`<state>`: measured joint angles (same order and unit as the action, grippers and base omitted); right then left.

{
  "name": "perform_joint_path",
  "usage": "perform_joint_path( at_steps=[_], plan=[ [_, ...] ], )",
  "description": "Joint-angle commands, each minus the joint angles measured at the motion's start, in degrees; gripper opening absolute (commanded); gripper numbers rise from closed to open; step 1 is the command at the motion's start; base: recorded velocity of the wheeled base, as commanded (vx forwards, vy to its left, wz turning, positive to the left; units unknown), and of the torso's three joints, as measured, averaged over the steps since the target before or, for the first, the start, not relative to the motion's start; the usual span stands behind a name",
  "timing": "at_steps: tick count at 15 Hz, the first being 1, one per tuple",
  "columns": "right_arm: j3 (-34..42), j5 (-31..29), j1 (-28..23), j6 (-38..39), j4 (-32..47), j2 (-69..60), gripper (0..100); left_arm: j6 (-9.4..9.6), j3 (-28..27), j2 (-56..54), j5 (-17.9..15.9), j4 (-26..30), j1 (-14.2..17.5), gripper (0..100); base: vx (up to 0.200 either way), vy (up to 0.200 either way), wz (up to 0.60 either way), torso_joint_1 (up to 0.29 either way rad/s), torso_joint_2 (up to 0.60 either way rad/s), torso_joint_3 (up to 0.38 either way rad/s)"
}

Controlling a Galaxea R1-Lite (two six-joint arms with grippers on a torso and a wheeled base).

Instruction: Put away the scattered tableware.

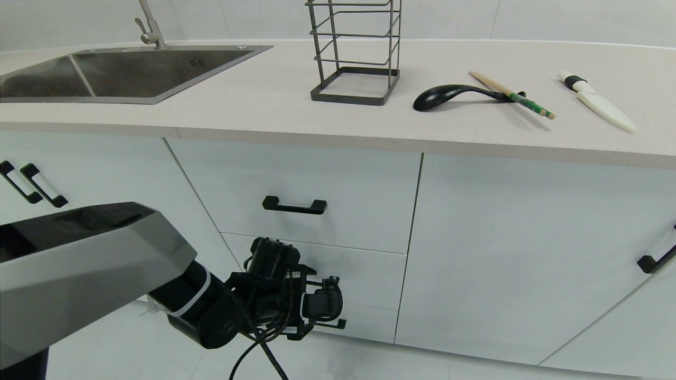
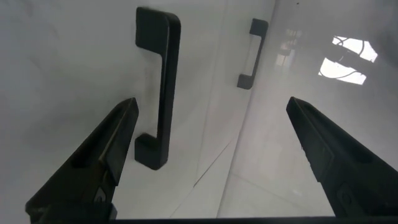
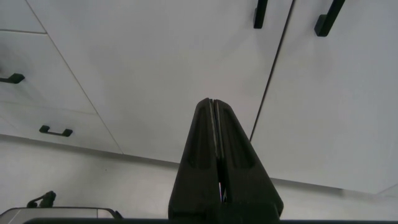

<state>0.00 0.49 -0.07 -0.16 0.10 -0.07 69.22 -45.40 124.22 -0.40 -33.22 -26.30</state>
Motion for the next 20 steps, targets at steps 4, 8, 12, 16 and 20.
perform_joint_path(
  at_steps=[4,8,12,16,20],
  plan=[
    [0.0,0.04,0.07,-0.02,-0.01,0.07,0,-0.05,-1.71,2.34,0.05,-0.44,0.02,100,0.0,0.0,0.0,0.0,0.0,0.0],
    [0.0,0.04,-0.01,-0.02,-0.01,0.07,0,0.04,-0.92,3.57,-0.21,-0.09,-0.16,100,0.0,0.0,0.0,0.0,0.0,0.0],
    [0.0,0.04,-0.01,-0.02,-0.01,0.07,0,-0.05,3.21,0.23,-0.3,0.26,-0.34,100,0.0,0.0,0.0,0.0,0.0,0.0],
    [0.0,0.04,-0.01,-0.02,-0.01,0.07,0,-0.05,6.29,-2.32,-0.3,0.26,-0.34,100,0.0,0.0,0.0,0.0,0.0,0.0],
    [0.0,0.04,-0.01,-0.02,-0.01,0.07,0,-0.05,9.54,-5.22,-0.3,0.17,-0.51,100,0.0,0.0,0.0,0.0,0.0,0.0]
  ],
)
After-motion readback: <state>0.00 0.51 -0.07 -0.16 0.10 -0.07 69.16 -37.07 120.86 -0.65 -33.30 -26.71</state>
